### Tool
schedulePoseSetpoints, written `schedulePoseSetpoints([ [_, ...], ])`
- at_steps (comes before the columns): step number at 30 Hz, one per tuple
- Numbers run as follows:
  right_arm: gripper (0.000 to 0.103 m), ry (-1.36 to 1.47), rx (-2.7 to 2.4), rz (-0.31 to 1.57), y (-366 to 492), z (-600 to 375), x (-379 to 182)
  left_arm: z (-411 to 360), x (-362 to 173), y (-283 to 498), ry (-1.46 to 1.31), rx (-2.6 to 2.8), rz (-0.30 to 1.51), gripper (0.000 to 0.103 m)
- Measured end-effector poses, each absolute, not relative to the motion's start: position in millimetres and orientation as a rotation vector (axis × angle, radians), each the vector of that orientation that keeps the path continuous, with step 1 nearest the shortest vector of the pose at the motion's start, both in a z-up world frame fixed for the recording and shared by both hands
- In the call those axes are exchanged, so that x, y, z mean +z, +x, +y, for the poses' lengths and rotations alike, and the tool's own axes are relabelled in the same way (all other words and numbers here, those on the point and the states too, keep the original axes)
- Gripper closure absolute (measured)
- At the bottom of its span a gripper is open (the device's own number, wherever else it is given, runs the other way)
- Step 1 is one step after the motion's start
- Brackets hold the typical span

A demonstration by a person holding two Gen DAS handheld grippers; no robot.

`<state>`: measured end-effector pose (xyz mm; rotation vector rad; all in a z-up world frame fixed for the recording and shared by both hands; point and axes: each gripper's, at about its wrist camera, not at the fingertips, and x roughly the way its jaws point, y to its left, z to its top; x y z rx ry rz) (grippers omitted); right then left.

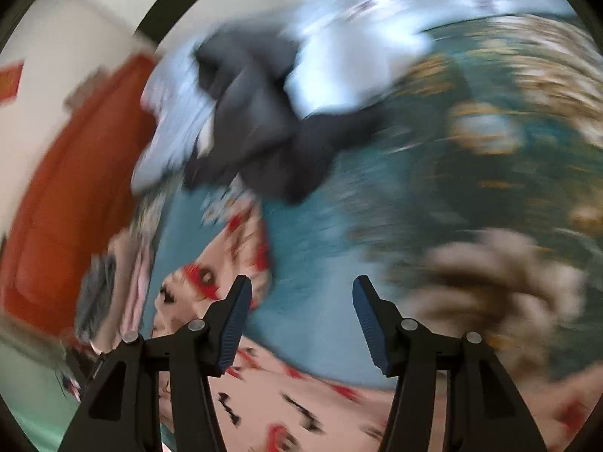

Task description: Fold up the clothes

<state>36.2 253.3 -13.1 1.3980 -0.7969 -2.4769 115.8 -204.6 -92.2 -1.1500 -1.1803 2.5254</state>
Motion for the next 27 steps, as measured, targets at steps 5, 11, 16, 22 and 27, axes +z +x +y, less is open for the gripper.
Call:
schedulePoseSetpoints([
  [5,0.046,1.480,-2.399,-0.657,-18,181,-42,-213,-94,115,-1.113,2.519,-1.199,0.051],
  [11,0.046,1.548,-2.452,-0.629,-34,169,-70,-209,-101,111,-1.147,2.518,-1.199,0.051],
  [16,0.080,1.558,-2.449,-0.680,-32,180,-68,-208,-99,116,-1.134,2.504,-1.201,0.051],
  [22,0.093,1.453,-2.485,-0.786,-30,181,-34,-212,-99,121,-1.113,2.490,-1.215,0.051],
  [27,0.096,1.299,-2.593,-0.606,-20,168,17,-207,-98,121,-1.107,2.462,-1.185,0.051],
])
